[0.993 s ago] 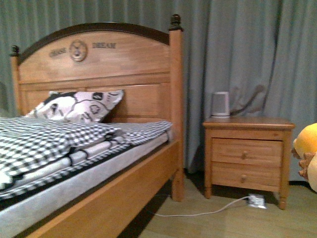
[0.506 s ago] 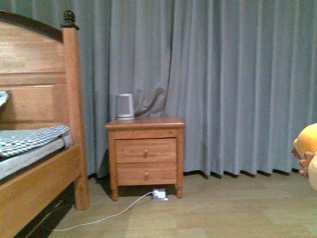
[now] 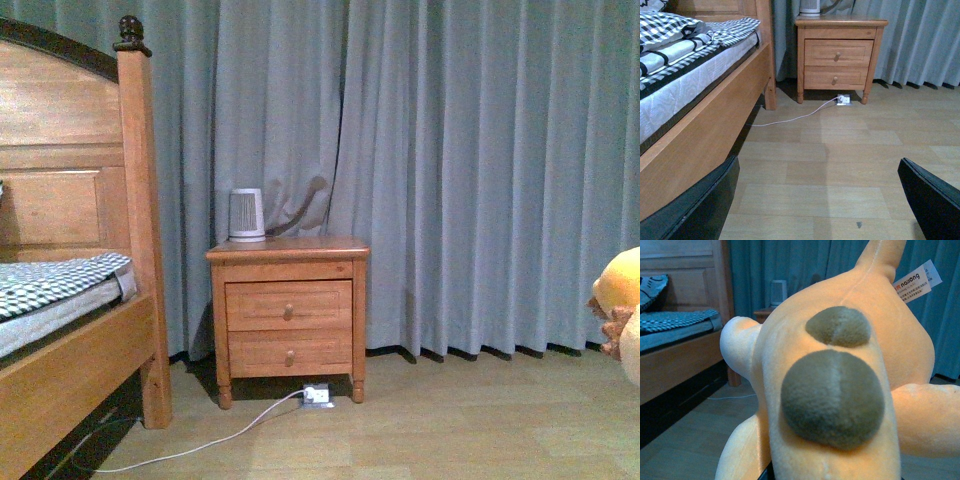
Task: Put away toys
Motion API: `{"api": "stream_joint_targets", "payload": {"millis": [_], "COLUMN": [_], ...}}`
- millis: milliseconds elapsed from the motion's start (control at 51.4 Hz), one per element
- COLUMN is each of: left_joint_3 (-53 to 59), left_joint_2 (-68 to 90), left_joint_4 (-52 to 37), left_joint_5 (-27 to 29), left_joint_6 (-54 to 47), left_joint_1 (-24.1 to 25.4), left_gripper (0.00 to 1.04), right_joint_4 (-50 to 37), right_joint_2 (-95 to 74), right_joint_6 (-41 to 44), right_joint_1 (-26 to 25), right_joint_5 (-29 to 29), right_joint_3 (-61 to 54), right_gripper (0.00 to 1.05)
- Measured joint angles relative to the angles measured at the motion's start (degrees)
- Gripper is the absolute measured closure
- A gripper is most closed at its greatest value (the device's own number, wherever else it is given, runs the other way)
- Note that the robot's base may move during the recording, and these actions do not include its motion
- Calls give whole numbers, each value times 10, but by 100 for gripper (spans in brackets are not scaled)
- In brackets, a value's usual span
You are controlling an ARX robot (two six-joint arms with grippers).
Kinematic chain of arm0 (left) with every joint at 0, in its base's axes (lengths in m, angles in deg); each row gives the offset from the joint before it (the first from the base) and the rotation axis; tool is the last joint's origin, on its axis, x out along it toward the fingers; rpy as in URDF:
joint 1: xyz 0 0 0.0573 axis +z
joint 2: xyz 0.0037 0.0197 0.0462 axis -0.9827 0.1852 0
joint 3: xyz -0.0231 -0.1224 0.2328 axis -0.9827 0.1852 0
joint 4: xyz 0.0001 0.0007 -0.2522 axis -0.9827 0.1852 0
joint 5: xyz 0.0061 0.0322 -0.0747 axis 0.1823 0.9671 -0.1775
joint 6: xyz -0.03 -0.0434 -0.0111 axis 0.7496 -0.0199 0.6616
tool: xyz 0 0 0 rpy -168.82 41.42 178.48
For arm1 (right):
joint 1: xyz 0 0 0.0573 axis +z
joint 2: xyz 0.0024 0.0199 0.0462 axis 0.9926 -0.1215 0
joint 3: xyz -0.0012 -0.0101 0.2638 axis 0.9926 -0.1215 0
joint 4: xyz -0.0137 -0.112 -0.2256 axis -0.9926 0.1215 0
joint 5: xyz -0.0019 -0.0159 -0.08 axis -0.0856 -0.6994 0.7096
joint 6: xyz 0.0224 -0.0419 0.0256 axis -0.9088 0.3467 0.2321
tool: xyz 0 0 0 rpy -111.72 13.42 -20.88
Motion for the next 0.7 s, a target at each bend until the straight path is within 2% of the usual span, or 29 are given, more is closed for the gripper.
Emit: {"api": "stream_joint_targets", "payload": {"millis": [701], "left_joint_3": [0], "left_joint_2": [0], "left_joint_4": [0], "left_joint_5": [0], "left_joint_6": [0], "left_joint_1": [0], "left_gripper": [6], "right_joint_4": [0], "right_joint_2": [0], "right_joint_6": [0], "right_joint_1": [0], "right_joint_5": [0], "right_joint_3": [0], "right_gripper": [97]}}
